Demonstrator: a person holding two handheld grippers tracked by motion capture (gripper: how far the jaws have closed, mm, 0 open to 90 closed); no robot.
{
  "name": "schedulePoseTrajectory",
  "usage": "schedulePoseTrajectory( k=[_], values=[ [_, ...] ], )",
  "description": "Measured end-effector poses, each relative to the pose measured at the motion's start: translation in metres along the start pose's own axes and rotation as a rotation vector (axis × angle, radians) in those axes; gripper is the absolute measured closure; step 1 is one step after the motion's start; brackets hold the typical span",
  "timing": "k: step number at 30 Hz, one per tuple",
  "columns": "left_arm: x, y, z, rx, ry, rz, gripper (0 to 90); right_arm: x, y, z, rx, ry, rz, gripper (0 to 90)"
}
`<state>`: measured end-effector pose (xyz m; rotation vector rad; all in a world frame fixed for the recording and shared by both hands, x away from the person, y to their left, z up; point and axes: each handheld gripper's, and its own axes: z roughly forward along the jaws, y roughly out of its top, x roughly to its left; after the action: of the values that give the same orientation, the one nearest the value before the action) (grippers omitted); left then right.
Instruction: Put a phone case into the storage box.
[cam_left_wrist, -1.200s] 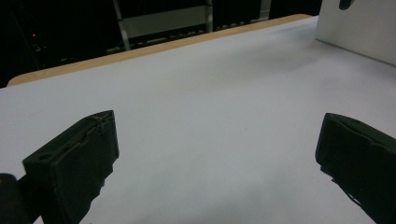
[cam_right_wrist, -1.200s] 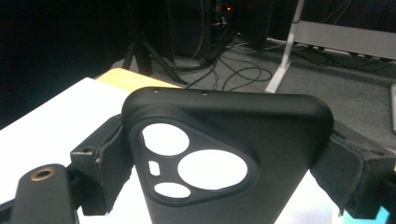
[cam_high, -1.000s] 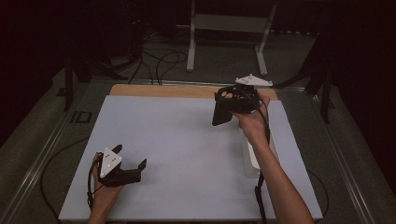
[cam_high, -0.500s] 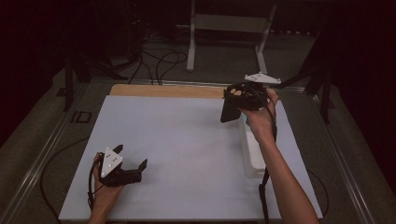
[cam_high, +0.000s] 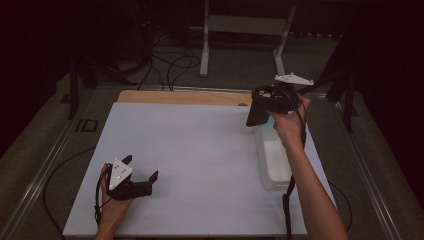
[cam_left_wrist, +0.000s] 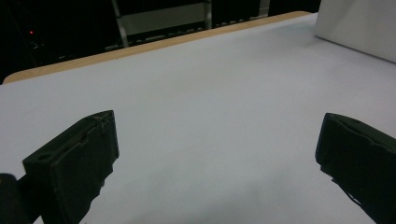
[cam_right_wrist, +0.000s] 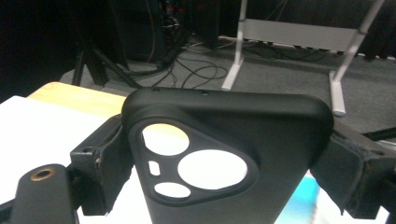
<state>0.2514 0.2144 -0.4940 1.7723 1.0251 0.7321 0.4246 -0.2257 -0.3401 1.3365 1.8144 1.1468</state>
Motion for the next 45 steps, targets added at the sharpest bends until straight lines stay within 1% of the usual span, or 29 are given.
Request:
schedulePoseTrajectory(
  k=[9,14,16,18,23,28,29,34,39,42,44,45],
  values=[
    [0.000,0.000,0.000,0.000,-0.001,-0.002,0.0,-0.021,-0.001,0.000,0.009,-0.052,0.034,13.4],
    [0.000,0.000,0.000,-0.002,0.000,-0.002,0.0,-0.031,-0.002,-0.003,0.015,-0.077,0.041,13.4],
    [0.000,0.000,0.000,-0.002,0.000,-0.002,0.0,-0.032,-0.002,-0.003,0.016,-0.081,0.041,13.4],
    [0.000,0.000,0.000,-0.001,-0.001,-0.002,0.0,-0.038,-0.003,-0.004,0.018,-0.097,0.048,13.4],
    [0.000,0.000,0.001,0.001,-0.005,-0.003,0.0,-0.045,-0.006,-0.003,0.033,-0.112,0.051,13.4],
    [0.000,0.000,0.000,-0.001,-0.003,-0.007,0.0,-0.050,-0.009,-0.001,0.042,-0.125,0.054,13.4],
    [0.000,0.000,0.000,-0.001,-0.002,-0.006,0.0,-0.052,-0.011,0.000,0.051,-0.131,0.057,13.4],
    [0.000,0.000,0.001,0.002,-0.005,-0.003,0.0,-0.055,-0.014,0.004,0.060,-0.126,0.075,13.5],
    [0.000,0.000,0.000,0.000,-0.005,-0.006,0.0,-0.053,-0.015,0.006,0.067,-0.128,0.069,13.4],
    [0.000,0.000,0.001,0.003,-0.005,-0.003,0.0,-0.048,-0.019,0.009,0.083,-0.134,0.038,13.4],
    [0.000,0.000,0.001,0.004,-0.005,-0.004,0.0,-0.046,-0.023,0.012,0.094,-0.131,0.029,13.4],
    [0.000,0.000,0.001,0.002,-0.005,-0.004,0.0,-0.045,-0.025,0.014,0.100,-0.128,0.033,13.4]
  ],
)
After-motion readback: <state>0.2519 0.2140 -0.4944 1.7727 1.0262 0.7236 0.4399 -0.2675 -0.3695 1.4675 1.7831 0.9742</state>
